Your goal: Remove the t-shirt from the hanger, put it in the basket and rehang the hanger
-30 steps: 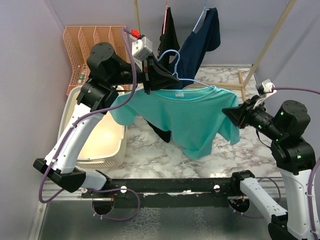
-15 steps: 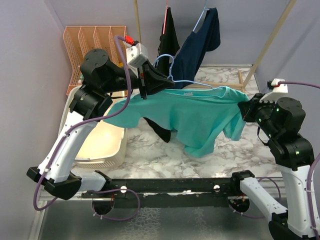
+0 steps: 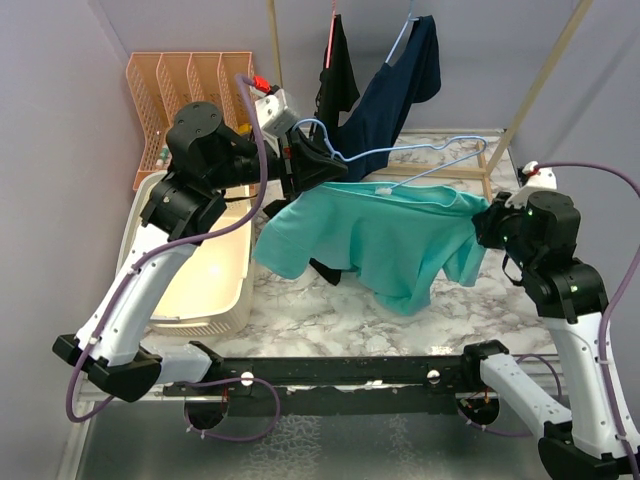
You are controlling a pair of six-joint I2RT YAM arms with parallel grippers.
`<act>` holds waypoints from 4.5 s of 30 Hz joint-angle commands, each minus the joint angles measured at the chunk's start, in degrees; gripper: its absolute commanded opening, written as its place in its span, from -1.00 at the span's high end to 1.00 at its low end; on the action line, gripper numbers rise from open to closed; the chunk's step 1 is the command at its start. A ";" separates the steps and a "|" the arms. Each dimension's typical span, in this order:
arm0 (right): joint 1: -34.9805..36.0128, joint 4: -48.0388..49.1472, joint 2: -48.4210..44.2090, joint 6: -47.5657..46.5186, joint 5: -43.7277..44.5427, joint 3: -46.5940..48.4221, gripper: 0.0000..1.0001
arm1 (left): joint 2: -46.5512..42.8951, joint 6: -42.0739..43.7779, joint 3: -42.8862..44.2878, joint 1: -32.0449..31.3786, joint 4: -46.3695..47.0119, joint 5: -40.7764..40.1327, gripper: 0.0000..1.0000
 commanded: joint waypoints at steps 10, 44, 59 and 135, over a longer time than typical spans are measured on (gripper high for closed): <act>-0.66 -4.90 -2.57 -9.73 -46.87 13.78 0.02 | 3.79 0.34 -1.91 0.43 2.14 2.77 1.00; -0.54 2.15 11.89 -10.69 -64.99 19.54 -0.30 | 3.57 -1.50 -8.59 0.30 0.94 24.25 1.00; 0.59 2.16 11.28 -10.07 -61.95 17.26 0.98 | 7.53 -14.40 -5.69 0.28 12.50 22.43 0.98; 0.59 14.68 11.67 -3.41 2.50 23.34 0.98 | -26.21 -1.23 -50.45 0.36 11.87 -31.46 -0.50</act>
